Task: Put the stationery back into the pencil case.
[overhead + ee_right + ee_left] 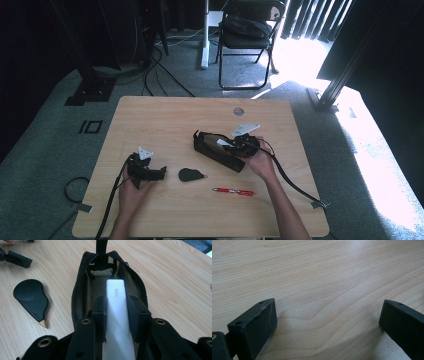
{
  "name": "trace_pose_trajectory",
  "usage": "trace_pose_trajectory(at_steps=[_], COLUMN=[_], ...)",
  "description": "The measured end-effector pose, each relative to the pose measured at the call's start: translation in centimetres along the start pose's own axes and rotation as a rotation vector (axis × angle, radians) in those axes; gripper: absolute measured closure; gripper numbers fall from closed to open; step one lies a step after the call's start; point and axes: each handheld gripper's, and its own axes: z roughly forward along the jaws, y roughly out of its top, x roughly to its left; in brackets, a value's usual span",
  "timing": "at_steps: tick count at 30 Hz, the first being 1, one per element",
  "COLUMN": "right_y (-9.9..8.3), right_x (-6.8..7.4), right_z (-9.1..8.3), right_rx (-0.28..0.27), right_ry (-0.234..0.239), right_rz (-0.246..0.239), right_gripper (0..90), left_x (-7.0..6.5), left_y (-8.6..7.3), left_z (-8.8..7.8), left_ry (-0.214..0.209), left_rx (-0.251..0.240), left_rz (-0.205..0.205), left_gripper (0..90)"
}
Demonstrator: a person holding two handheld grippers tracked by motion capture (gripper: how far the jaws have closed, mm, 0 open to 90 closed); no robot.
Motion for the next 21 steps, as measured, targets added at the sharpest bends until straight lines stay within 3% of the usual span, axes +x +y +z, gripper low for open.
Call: trace_pose_trajectory(at_steps=[6, 21], right_y=[0.06, 0.59], right_x=[-0.09, 0.84], right_z=[-0.02, -0.63], right_rx=[-0.007, -0.021], right_ry=[0.005, 0.008], right_rz=[0.011, -0.016], right_gripper=[68.9, 66.0], left_x=[-0.02, -0.03], left_y=[-0.01, -0.02], left_z=[-0.01, -0.01], left_ry=[0.0, -0.001], left_rx=[0.0, 0.0], left_rz=[0.001, 0.001], left_gripper=[1.9, 1.9])
